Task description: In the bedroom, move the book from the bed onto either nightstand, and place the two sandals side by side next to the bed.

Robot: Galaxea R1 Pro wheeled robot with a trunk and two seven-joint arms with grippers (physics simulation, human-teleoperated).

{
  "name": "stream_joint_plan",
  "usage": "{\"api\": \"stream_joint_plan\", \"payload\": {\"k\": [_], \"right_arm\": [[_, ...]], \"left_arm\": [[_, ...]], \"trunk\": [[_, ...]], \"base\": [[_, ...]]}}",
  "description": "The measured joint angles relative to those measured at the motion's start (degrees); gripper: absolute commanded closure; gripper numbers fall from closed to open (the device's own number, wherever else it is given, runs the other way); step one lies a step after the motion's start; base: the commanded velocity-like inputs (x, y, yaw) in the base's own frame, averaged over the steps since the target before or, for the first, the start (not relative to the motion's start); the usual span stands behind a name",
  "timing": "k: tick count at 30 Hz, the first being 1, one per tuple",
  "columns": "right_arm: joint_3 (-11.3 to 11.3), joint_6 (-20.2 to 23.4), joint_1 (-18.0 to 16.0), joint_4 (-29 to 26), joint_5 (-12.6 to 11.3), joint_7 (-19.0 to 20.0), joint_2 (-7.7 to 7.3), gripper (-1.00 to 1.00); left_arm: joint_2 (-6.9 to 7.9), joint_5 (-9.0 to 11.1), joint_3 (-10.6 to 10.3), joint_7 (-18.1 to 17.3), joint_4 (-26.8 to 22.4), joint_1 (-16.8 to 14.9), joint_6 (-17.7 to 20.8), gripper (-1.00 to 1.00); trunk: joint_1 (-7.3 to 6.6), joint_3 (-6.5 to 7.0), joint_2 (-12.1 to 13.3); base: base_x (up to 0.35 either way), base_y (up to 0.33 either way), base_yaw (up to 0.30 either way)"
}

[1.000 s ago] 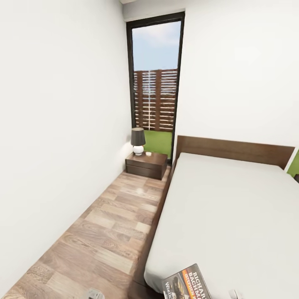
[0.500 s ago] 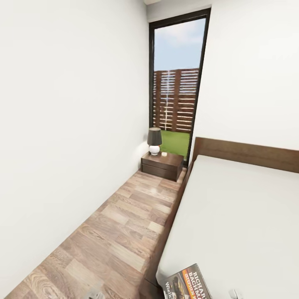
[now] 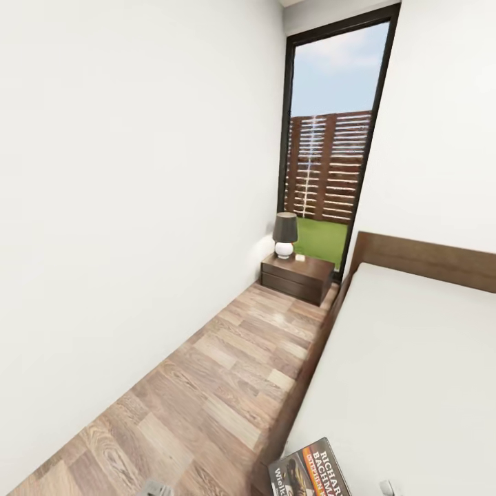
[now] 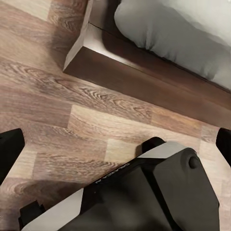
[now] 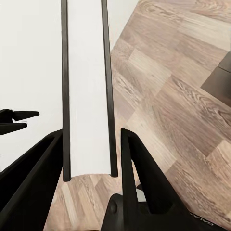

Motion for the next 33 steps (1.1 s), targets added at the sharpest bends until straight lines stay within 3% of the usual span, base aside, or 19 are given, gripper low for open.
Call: {"api": "stream_joint_plan", "payload": {"k": [5, 7, 9, 10, 12, 13, 16, 18, 21, 25, 33], "right_arm": [[0.0, 0.0, 0.0, 0.0, 0.1, -0.1, 0.00, 1.00], [0.0, 0.0, 0.0, 0.0, 0.1, -0.1, 0.00, 1.00], [0.0, 0.0, 0.0, 0.0, 0.1, -0.1, 0.00, 1.00], [0.0, 0.0, 0.0, 0.0, 0.1, -0.1, 0.00, 1.00], [0.0, 0.0, 0.0, 0.1, 0.1, -0.1, 0.00, 1.00], [0.0, 0.0, 0.0, 0.1, 0.1, -0.1, 0.00, 1.00], [0.0, 0.0, 0.0, 0.1, 0.1, -0.1, 0.00, 1.00], [0.0, 0.0, 0.0, 0.1, 0.1, -0.1, 0.00, 1.00], [0.0, 0.0, 0.0, 0.1, 0.1, -0.1, 0.00, 1.00], [0.0, 0.0, 0.0, 0.1, 0.1, -0.2, 0.00, 1.00], [0.1, 0.0, 0.0, 0.2, 0.1, -0.1, 0.00, 1.00]], "left_arm": [[0.07, 0.0, 0.0, 0.5, -0.1, 0.0, 0.0, -1.00], [0.10, 0.0, 0.0, 2.6, 0.0, 0.0, 0.0, -1.00], [-0.44, -0.9, -0.5, 9.1, 0.0, 0.2, 0.1, -1.00], [-1.19, -1.9, -0.9, 12.6, 0.0, 0.8, 0.1, -1.00], [-3.30, -6.5, -1.6, 20.2, 0.0, 3.0, 0.0, -1.00], [-3.56, -7.6, -1.6, 21.4, 0.0, 3.4, -0.1, -1.00], [-4.22, -14.1, -1.8, 25.3, 0.1, 5.2, -0.2, -1.00], [-3.92, -16.7, -1.9, 26.2, 0.1, 6.7, -0.8, -1.00], [-1.68, -18.2, -1.8, 26.7, 0.1, 8.0, -4.9, -1.00], [-0.17, -18.5, -1.7, 26.8, 0.1, 8.6, -9.8, -1.00], [0.97, -18.4, -1.6, 26.8, 0.1, 8.8, -10.7, -1.00]], "trunk": [[0.00, 0.00, 0.0], [0.00, 0.00, 0.0], [0.00, 0.00, 0.0], [0.00, -0.01, 0.0], [0.00, -0.01, 0.0], [0.00, 0.00, 0.0], [0.00, -0.01, 0.0], [0.00, -0.01, 0.0], [0.00, 0.00, 0.0], [0.00, 0.00, 0.0], [0.00, 0.00, 0.0]], "base": [[0.000, 0.000, 0.290], [0.000, 0.000, 0.290], [0.000, 0.000, 0.290], [0.000, 0.000, 0.290], [0.000, 0.000, 0.290], [0.000, 0.000, 0.290], [0.000, 0.000, 0.290], [0.000, 0.000, 0.290], [0.000, 0.000, 0.290], [0.000, 0.000, 0.290], [0.000, 0.000, 0.278]]}}
